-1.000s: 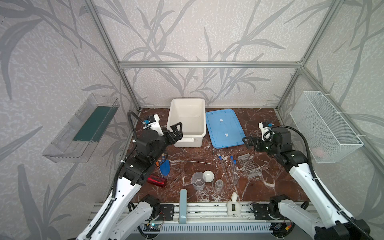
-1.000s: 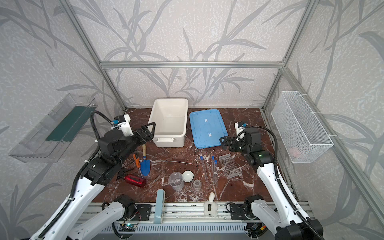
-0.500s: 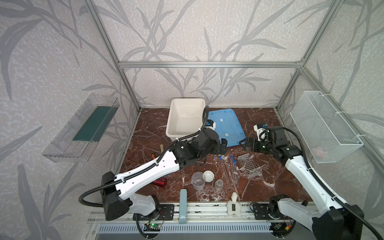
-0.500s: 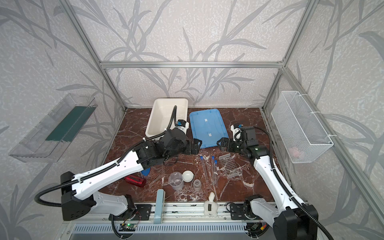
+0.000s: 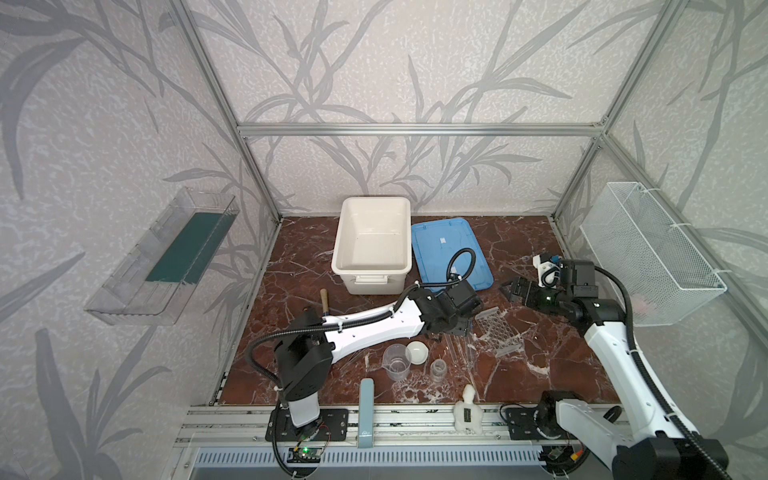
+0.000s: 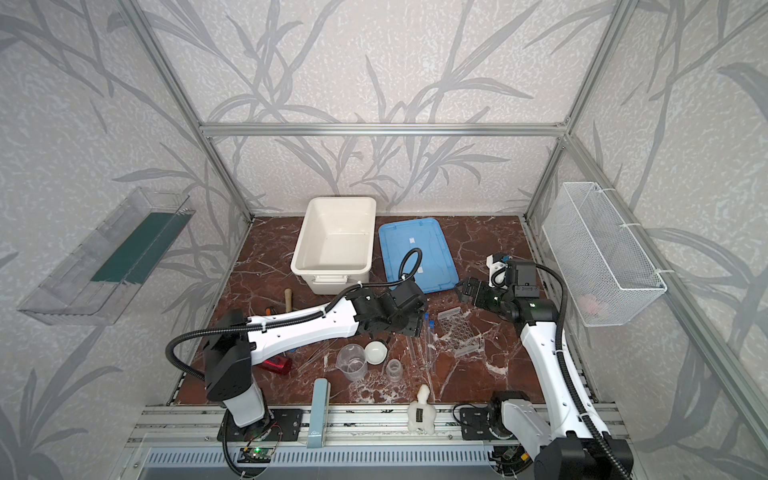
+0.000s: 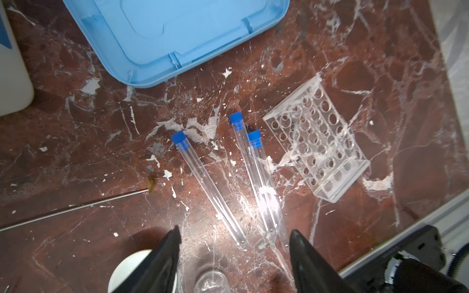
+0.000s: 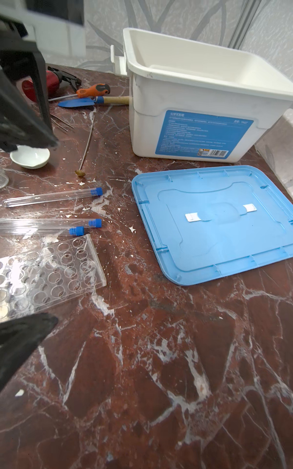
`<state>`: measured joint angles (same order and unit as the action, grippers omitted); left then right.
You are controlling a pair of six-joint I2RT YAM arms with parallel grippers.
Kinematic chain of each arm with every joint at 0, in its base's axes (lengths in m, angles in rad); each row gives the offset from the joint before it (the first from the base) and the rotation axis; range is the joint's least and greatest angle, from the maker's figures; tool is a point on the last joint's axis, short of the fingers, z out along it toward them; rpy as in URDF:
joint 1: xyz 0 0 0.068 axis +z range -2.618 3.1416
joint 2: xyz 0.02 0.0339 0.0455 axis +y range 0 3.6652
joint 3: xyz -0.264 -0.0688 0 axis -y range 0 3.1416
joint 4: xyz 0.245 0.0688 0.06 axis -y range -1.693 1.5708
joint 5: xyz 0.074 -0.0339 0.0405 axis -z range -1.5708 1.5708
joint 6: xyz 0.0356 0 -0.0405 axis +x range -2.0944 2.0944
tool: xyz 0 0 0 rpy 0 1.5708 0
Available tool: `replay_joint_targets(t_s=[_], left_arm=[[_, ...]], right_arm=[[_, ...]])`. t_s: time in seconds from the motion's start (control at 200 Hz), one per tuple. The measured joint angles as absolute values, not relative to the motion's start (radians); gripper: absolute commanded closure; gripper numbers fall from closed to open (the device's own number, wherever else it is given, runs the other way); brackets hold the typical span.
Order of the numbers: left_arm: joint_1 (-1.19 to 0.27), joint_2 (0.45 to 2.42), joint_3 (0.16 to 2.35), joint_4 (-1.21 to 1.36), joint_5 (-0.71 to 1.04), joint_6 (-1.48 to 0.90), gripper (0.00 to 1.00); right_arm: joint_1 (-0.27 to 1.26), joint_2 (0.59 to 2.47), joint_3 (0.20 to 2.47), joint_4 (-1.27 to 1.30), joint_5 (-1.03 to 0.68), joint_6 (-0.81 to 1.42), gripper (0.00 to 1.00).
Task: Organize the chemistry lab equipment
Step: 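Reach the left gripper over the blue-capped tubes while the right arm nears the rack, then lower the left gripper and close it on one blue-capped test tube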
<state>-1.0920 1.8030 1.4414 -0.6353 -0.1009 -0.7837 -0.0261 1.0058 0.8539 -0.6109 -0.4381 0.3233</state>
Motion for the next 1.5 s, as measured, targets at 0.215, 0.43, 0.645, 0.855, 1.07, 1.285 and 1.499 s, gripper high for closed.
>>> replay_joint_targets(t_s=[0.215,0.43,0.645,0.855,1.07,1.285,1.499], left_arm=[[-1.076,1.917,1.468,-0.653,-0.077,-0.794,0.39],[-1.056,1.997,1.486,-0.661,-0.058,-0.808,0.44],[-1.044,2.046,1.489,-0.663,-0.049,-0.814,0.51],[-1.045,2.073,1.491,-0.667,-0.041,-0.817,0.63],[-1.045,2.085,1.501,-0.678,-0.043,-0.823,0.80],[-1.045,2.125,1.564,-0.696,-0.056,-0.802,0.85],[-1.038,2.178,1.644,-0.702,-0.074,-0.771,0.80]], right_arm=[[-0.026,1.004,0.841,-0.611,-0.474,0.319,0.01],[-0.026,1.005,0.836,-0.606,-0.572,0.286,0.01],[-0.026,1.007,0.836,-0.597,-0.638,0.270,0.01],[-0.026,1.024,0.836,-0.601,-0.637,0.261,0.01],[-0.026,1.024,0.836,-0.601,-0.633,0.261,0.01],[-0.026,1.019,0.834,-0.601,-0.618,0.260,0.01],[-0.026,1.016,0.833,-0.601,-0.601,0.261,0.01]])
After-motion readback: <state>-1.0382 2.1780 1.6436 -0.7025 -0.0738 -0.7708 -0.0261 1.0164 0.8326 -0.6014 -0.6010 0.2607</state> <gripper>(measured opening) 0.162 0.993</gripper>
